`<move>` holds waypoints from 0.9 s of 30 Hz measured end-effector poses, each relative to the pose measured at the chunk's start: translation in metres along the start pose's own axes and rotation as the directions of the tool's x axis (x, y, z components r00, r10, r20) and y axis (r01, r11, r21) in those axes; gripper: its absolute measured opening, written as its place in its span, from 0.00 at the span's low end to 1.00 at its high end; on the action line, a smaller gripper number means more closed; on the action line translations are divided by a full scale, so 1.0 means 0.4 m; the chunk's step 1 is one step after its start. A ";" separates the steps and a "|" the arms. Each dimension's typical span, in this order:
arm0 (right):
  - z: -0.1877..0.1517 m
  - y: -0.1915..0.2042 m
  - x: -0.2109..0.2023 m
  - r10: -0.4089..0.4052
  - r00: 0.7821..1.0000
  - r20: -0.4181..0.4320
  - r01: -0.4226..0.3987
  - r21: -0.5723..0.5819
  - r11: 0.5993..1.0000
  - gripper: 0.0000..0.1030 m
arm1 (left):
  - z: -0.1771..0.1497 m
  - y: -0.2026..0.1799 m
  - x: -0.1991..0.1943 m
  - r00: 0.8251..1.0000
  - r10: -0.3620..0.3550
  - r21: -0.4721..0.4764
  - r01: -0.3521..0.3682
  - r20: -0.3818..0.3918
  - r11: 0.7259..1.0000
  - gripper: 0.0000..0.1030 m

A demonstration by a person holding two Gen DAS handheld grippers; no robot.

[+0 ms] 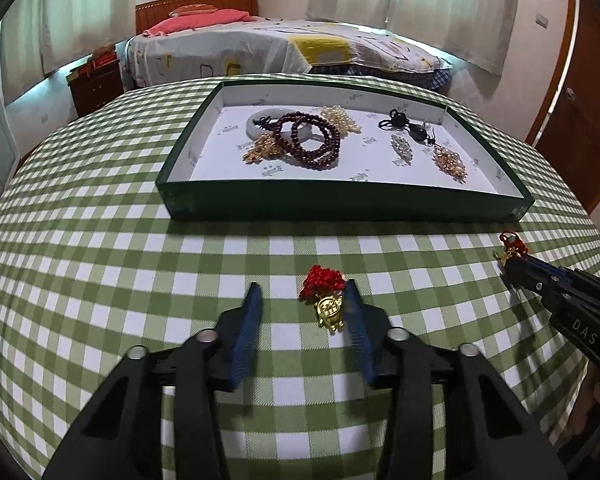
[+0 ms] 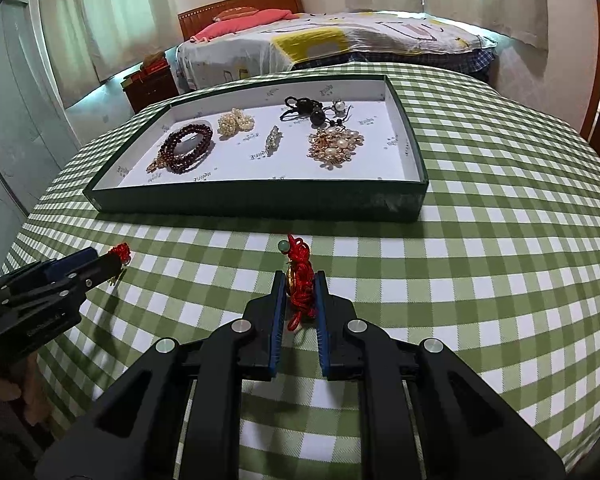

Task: Organize jewelry
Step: 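Close the left gripper on the other red-tasseled charm while the right gripper holds its charm, then carry both red-tasseled charms into the tray with both grippers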

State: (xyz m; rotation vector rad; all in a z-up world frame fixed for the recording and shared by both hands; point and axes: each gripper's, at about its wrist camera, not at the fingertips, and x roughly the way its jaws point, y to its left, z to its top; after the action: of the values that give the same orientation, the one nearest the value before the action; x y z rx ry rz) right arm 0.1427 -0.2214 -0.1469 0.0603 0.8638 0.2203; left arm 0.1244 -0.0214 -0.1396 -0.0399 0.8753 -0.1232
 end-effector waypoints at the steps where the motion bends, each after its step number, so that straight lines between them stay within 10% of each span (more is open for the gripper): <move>1: -0.001 -0.001 0.001 0.001 1.000 -0.002 -0.001 0.002 1.000 0.14 | -0.001 -0.001 -0.001 1.000 -0.003 0.003 0.003 0.000 1.000 0.33; 8: -0.005 -0.004 0.003 0.006 1.000 -0.004 -0.006 0.008 1.000 0.14 | -0.006 -0.019 0.000 1.000 -0.022 0.047 0.022 0.001 0.999 0.14; 27: -0.004 -0.005 0.000 0.004 1.000 -0.001 -0.004 0.009 1.000 0.14 | -0.004 -0.017 -0.015 0.999 -0.040 0.034 0.040 0.013 0.999 0.14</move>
State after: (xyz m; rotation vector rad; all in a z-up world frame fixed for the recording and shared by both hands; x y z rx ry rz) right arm 0.1418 -0.2234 -0.1483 0.0707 0.8654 0.2205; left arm 0.1186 -0.0272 -0.1354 -0.0264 0.8584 -0.1749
